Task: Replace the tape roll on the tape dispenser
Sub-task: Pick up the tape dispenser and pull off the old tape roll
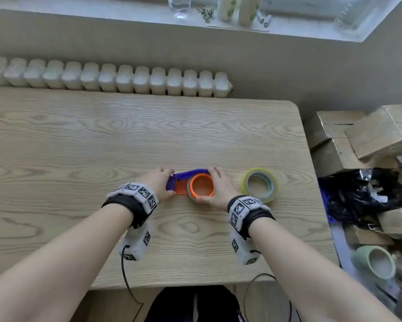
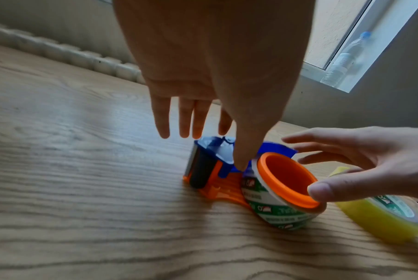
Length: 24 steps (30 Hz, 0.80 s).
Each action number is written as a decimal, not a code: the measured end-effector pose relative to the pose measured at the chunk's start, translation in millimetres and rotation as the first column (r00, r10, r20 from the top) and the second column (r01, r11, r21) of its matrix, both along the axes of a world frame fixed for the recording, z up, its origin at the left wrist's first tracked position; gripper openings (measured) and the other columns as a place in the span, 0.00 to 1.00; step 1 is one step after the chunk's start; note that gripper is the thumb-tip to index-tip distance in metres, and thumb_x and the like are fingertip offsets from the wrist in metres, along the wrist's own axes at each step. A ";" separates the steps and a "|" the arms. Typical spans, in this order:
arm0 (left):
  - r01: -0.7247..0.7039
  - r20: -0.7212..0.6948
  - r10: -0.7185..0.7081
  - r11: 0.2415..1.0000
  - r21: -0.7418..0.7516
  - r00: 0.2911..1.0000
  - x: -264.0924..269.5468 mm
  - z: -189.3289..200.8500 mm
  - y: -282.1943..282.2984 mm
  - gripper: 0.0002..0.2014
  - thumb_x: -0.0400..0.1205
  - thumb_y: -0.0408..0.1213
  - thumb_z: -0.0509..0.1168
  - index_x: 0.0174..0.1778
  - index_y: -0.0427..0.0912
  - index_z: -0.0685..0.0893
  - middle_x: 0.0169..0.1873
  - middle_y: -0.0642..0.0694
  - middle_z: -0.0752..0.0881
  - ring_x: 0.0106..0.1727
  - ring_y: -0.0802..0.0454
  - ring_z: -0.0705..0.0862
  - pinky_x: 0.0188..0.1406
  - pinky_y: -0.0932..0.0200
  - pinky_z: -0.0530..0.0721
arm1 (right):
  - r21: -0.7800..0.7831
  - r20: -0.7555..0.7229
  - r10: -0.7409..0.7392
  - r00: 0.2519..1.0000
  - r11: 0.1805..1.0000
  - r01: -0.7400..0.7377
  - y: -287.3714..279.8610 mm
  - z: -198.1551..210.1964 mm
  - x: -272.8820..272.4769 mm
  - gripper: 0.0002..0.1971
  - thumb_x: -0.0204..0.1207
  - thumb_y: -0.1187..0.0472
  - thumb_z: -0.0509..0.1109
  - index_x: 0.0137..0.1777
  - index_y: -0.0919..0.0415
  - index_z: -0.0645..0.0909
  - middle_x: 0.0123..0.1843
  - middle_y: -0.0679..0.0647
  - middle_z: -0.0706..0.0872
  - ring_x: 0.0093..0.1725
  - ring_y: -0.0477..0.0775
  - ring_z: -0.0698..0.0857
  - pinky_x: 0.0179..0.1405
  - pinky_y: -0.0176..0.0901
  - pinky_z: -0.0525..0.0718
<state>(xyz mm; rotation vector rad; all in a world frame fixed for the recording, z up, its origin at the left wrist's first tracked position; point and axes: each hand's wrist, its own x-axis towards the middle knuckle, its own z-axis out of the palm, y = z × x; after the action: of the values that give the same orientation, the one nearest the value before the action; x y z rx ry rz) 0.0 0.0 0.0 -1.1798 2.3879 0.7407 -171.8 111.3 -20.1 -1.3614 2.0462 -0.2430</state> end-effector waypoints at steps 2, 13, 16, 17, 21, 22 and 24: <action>-0.032 -0.003 0.032 0.999 -0.005 0.999 0.3 -3.6 0.8 0.34 0.74 0.47 0.69 0.76 0.47 0.65 0.73 0.43 0.73 0.72 0.42 0.74 0.66 0.47 0.77 | -0.004 0.038 -0.012 0.999 1.000 0.012 0.3 -5.6 -1.0 0.55 0.60 0.46 0.81 0.81 0.58 0.51 0.80 0.58 0.59 0.81 0.58 0.57 0.80 0.50 0.59; -0.063 -0.015 0.064 0.996 0.066 0.998 -1.8 -13.7 3.1 0.29 0.77 0.43 0.66 0.73 0.42 0.66 0.65 0.37 0.79 0.66 0.38 0.78 0.60 0.50 0.74 | -0.013 0.091 -0.104 0.990 0.994 0.106 2.7 -21.6 9.7 0.57 0.58 0.62 0.83 0.81 0.57 0.47 0.80 0.58 0.61 0.79 0.56 0.63 0.76 0.48 0.67; -0.110 -0.078 0.119 0.988 0.112 0.990 0.1 -15.0 2.9 0.28 0.76 0.41 0.68 0.72 0.42 0.68 0.62 0.36 0.79 0.63 0.38 0.78 0.60 0.50 0.75 | -0.038 0.092 -0.104 0.990 0.993 0.108 2.7 -19.6 9.1 0.54 0.57 0.63 0.82 0.80 0.58 0.52 0.77 0.58 0.65 0.77 0.56 0.67 0.73 0.46 0.70; -0.128 -0.102 0.141 0.984 0.124 0.985 1.0 -14.4 3.2 0.28 0.75 0.40 0.68 0.71 0.43 0.69 0.62 0.36 0.79 0.63 0.39 0.79 0.59 0.51 0.75 | -0.041 0.095 -0.106 0.990 0.993 0.110 3.3 -18.2 8.5 0.54 0.57 0.62 0.83 0.79 0.59 0.53 0.77 0.58 0.66 0.76 0.56 0.69 0.72 0.46 0.71; -0.193 -0.197 0.227 0.965 0.176 0.954 6.7 -7.7 3.7 0.26 0.71 0.38 0.71 0.65 0.44 0.74 0.57 0.38 0.80 0.58 0.42 0.79 0.55 0.55 0.75 | -0.070 0.107 -0.102 0.989 0.992 0.109 7.5 -7.6 7.7 0.53 0.55 0.61 0.82 0.78 0.58 0.56 0.75 0.56 0.69 0.73 0.55 0.72 0.69 0.46 0.74; -0.206 -0.221 0.246 0.960 0.190 0.944 8.7 -5.4 3.4 0.26 0.69 0.38 0.71 0.63 0.45 0.75 0.55 0.38 0.81 0.55 0.44 0.78 0.52 0.56 0.75 | -0.082 0.107 -0.102 0.989 0.990 0.111 9.1 -3.9 8.5 0.52 0.55 0.60 0.82 0.78 0.57 0.56 0.74 0.55 0.70 0.73 0.54 0.72 0.69 0.45 0.74; -0.231 -0.287 0.292 0.946 0.225 0.912 12.4 0.1 3.5 0.24 0.67 0.35 0.72 0.59 0.47 0.76 0.50 0.40 0.83 0.47 0.48 0.78 0.46 0.59 0.74 | -0.117 0.104 -0.107 0.989 0.986 0.119 12.1 4.9 10.1 0.50 0.56 0.61 0.81 0.76 0.56 0.58 0.73 0.54 0.71 0.71 0.53 0.73 0.66 0.44 0.75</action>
<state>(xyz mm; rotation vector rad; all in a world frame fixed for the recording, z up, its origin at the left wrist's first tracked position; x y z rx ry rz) 12.4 3.5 0.1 -1.4075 2.3597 1.3036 -161.7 123.4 -15.2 -1.2805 2.0578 -0.4830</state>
